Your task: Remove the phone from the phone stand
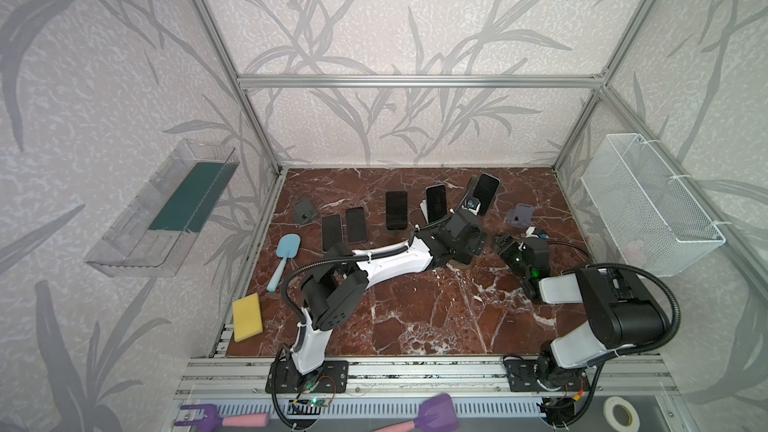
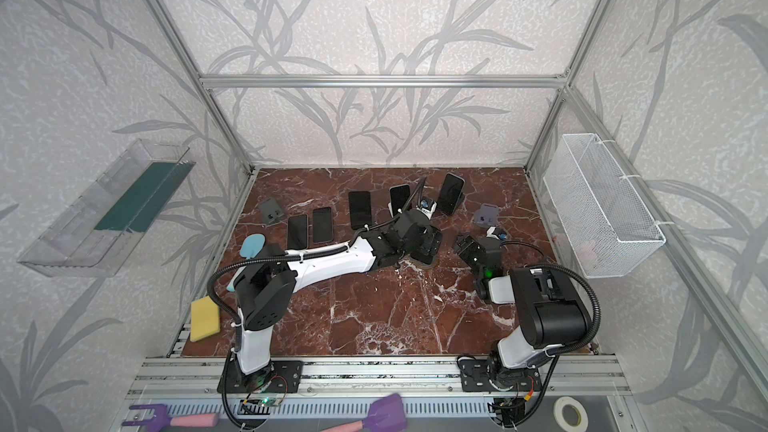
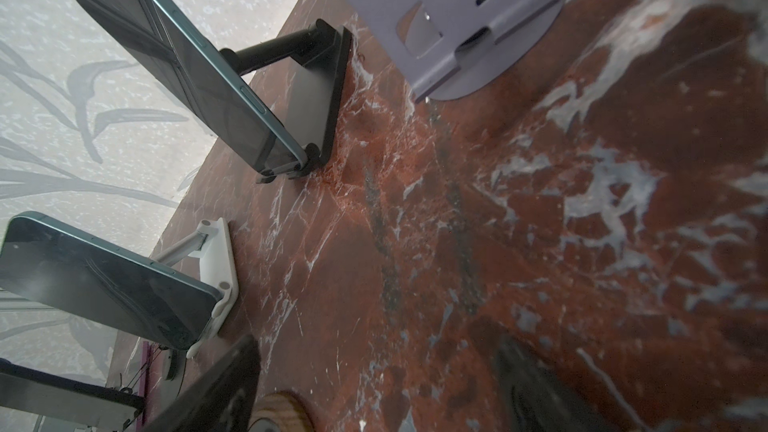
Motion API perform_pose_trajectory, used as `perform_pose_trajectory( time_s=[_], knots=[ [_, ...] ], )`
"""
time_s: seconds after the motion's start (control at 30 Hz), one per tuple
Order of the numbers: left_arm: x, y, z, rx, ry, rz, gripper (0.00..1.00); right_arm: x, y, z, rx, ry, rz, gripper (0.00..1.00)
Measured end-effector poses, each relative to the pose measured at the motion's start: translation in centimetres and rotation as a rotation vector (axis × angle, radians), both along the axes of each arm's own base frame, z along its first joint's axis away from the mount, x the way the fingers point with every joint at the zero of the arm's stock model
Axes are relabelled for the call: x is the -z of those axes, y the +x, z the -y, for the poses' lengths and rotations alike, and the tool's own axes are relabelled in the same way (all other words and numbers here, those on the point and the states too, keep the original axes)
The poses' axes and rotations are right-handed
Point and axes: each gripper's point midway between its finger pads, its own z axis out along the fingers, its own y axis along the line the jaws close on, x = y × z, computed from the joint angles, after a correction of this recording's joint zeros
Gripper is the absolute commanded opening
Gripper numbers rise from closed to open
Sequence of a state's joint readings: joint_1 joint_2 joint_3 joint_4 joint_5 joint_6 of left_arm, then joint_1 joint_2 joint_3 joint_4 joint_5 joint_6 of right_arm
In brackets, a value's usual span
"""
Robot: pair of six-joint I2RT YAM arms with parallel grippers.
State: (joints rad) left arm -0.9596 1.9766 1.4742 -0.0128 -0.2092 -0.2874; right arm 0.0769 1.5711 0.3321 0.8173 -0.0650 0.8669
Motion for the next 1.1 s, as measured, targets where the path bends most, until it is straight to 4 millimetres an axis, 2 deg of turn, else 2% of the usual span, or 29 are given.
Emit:
perform_pose_trajectory(
  time_s=[0.4,0.6,1.1],
  knots=[
    [1.1,0.0,-0.1,0.005,0.01,-0.003,0.86,0.0,-0.1,0.1,0.003,-0.001,0.007,0.88],
    [1.7,0.1,0.0,0.011,0.014,-0.014,0.81,0.0,-0.1,0.1,0.003,-0.002,0.007,0.88],
    [1.8,-0.1,0.1,0.033,0.018,-0.01,0.7,0.0,-0.1,-0.1,0.001,-0.007,0.007,0.88]
  ],
)
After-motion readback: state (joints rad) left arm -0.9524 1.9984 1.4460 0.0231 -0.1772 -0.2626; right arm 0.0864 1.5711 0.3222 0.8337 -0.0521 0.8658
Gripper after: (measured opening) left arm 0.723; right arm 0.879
